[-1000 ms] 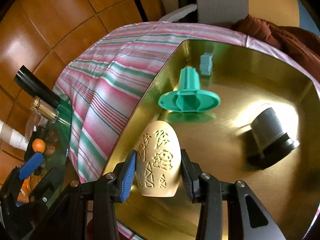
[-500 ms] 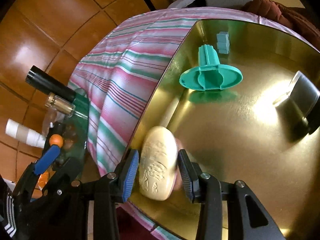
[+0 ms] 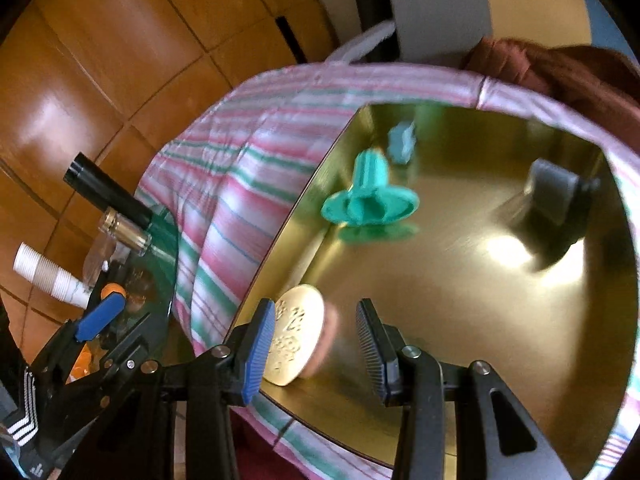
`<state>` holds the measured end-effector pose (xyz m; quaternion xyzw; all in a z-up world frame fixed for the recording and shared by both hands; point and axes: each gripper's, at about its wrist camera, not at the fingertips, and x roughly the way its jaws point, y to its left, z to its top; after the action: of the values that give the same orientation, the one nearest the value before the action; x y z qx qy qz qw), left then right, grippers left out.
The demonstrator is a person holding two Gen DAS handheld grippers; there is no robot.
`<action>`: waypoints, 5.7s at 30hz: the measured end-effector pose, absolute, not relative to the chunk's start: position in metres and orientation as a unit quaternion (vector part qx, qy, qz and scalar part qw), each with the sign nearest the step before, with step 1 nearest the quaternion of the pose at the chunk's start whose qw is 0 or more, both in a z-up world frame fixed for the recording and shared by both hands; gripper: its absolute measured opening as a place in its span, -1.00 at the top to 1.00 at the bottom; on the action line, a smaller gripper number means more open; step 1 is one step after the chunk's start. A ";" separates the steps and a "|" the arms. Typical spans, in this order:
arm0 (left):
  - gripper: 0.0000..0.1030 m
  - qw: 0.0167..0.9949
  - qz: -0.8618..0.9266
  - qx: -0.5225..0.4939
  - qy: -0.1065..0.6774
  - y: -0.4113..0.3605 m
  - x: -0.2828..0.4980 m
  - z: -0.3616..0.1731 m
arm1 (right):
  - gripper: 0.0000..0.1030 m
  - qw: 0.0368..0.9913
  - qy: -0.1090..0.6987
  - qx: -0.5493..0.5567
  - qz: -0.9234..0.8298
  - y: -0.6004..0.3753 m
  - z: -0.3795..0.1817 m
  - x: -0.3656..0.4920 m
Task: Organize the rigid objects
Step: 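Grasp the white-green plug-in bottle with the left gripper while the right moves to the toys, then grasp the brown spiky toy with the right gripper while the left lifts the bottle, then carry the white-green bottle with the left gripper over the gold tray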
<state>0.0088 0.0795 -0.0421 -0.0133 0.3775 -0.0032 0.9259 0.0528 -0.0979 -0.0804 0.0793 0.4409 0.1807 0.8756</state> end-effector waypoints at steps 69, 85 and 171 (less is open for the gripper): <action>-0.57 0.774 -0.287 0.005 0.565 -0.418 0.153 -0.093 | 0.18 0.862 0.266 0.373 -0.217 -0.559 -0.075 -0.064; -0.12 0.765 -0.308 0.015 0.565 -0.433 0.149 -0.110 | 0.18 0.857 0.270 0.372 -0.232 -0.566 -0.079 -0.064; -0.13 0.862 -0.200 0.074 0.460 -0.095 0.174 -0.050 | -0.14 0.896 0.442 0.036 -0.008 -0.388 -0.122 0.019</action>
<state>0.1742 -0.0947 -0.0499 0.0742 0.4597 -0.1999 0.8621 0.0193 -0.3880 -0.1223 0.0356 0.4422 -0.0083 0.8962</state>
